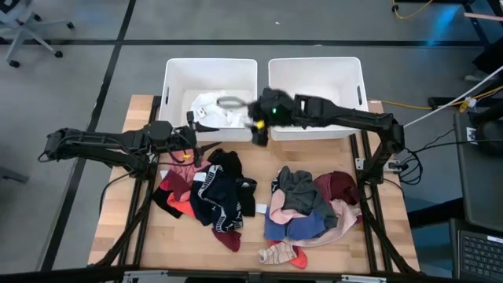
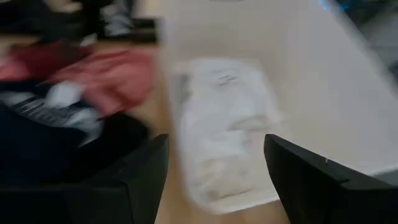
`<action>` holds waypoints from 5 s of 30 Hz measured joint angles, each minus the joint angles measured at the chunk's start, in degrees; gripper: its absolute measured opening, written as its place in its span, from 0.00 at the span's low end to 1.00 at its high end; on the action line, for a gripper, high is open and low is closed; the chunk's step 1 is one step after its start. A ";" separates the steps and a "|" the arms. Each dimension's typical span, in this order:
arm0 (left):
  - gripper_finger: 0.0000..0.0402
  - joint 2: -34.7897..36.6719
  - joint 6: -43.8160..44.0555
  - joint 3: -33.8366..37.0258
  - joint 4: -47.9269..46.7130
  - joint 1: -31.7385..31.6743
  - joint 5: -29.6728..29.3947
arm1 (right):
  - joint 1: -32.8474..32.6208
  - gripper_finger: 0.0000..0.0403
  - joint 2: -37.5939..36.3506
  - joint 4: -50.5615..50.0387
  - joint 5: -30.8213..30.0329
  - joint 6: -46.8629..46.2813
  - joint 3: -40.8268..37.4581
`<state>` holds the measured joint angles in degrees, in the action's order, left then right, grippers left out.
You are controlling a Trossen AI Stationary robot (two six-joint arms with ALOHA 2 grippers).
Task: Sort clothes
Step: Put the top black boxer into the left white laundry bin
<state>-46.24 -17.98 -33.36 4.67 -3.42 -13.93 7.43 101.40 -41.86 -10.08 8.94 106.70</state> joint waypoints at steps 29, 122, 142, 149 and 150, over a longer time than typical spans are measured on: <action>0.48 -0.10 0.00 -0.09 0.49 0.01 0.00 | -16.34 0.66 7.55 31.99 4.71 -8.74 -33.76; 0.48 0.60 -0.17 0.00 2.54 0.01 -0.20 | -4.19 0.04 -15.89 75.20 -10.78 35.02 -27.98; 0.48 3.28 -0.42 0.00 1.96 0.00 -0.22 | 13.84 0.04 -10.06 94.30 6.68 19.64 -20.77; 0.48 3.28 -0.44 0.00 1.81 0.00 -0.22 | 14.39 0.04 -1.20 90.76 6.68 17.99 -11.66; 0.48 3.28 -0.44 0.00 1.67 0.00 -0.22 | 14.37 0.04 -0.08 89.34 6.70 17.99 -10.34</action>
<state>-42.96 -18.41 -33.36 6.34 -3.42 -14.15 21.80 101.32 47.48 -3.38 26.94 96.36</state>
